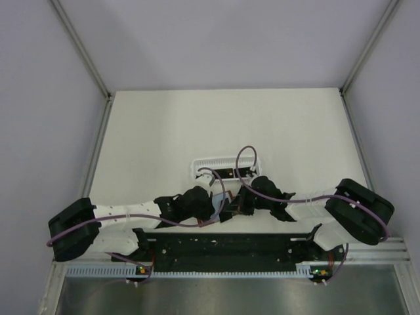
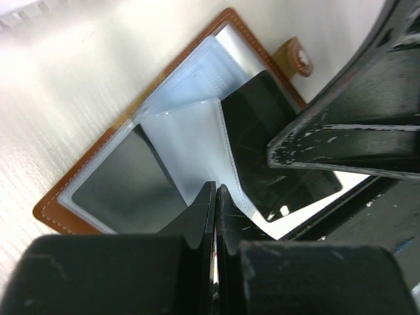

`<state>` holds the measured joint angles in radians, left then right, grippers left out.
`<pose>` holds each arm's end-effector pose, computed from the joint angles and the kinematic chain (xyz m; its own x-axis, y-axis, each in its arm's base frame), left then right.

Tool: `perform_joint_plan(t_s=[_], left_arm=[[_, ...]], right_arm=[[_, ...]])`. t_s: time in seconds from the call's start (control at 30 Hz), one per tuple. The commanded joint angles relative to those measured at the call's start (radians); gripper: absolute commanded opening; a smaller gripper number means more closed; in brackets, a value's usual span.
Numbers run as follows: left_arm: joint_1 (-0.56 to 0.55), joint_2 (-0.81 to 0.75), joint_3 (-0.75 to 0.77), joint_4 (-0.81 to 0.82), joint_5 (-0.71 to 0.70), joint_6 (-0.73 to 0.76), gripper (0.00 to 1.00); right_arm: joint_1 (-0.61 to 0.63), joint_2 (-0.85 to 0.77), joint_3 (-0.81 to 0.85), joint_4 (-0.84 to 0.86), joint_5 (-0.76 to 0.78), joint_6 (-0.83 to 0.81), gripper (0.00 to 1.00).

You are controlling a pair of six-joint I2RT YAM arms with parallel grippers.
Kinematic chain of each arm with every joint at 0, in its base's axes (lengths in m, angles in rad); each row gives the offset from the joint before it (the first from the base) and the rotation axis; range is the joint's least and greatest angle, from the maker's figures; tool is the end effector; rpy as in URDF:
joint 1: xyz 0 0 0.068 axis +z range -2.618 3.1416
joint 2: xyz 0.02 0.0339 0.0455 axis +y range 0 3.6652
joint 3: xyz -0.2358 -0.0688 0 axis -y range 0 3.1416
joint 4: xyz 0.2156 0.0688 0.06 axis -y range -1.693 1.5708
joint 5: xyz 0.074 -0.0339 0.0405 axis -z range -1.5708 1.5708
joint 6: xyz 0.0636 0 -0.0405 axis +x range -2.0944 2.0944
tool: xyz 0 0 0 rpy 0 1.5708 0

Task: Put the credit cards into the card holder
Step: Insert the credit card into the card holder.

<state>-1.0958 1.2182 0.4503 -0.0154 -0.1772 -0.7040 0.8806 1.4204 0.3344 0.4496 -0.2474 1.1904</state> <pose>0.1161 -0.2013 0.1318 -0.7756 0.1150 -0.6206 0.4148 0.8340 -0.3638 0.1455 0.2006 0.1032 -0.9511 0.2620 -0.1635 0.0272 0.5983 0.8008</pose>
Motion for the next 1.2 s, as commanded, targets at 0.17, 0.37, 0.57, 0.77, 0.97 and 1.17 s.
perform_joint_plan(t_s=[0.17, 0.37, 0.57, 0.77, 0.97, 1.17], left_arm=[[-0.003, -0.157, 0.01, -0.031, -0.076, 0.023, 0.0], [-0.001, -0.249, 0.005, -0.07, -0.123, 0.006, 0.0], [-0.001, -0.321, -0.019, -0.1, -0.174, -0.015, 0.0], [-0.003, -0.338, -0.061, -0.089, -0.192, -0.034, 0.0], [-0.001, -0.231, -0.084, 0.008, -0.119, -0.037, 0.0], [-0.003, -0.05, -0.058, 0.068, -0.042, -0.045, 0.0]], right_arm=[[-0.008, 0.029, 0.02, 0.169, -0.069, -0.026, 0.0], [0.0, -0.038, 0.07, 0.051, -0.053, -0.098, 0.0], [0.021, -0.012, 0.141, -0.003, -0.07, -0.163, 0.0], [0.029, 0.067, 0.19, -0.009, -0.073, -0.178, 0.0], [0.031, 0.077, 0.245, -0.181, 0.025, -0.242, 0.0], [0.029, 0.043, 0.279, -0.385, 0.164, -0.316, 0.0]])
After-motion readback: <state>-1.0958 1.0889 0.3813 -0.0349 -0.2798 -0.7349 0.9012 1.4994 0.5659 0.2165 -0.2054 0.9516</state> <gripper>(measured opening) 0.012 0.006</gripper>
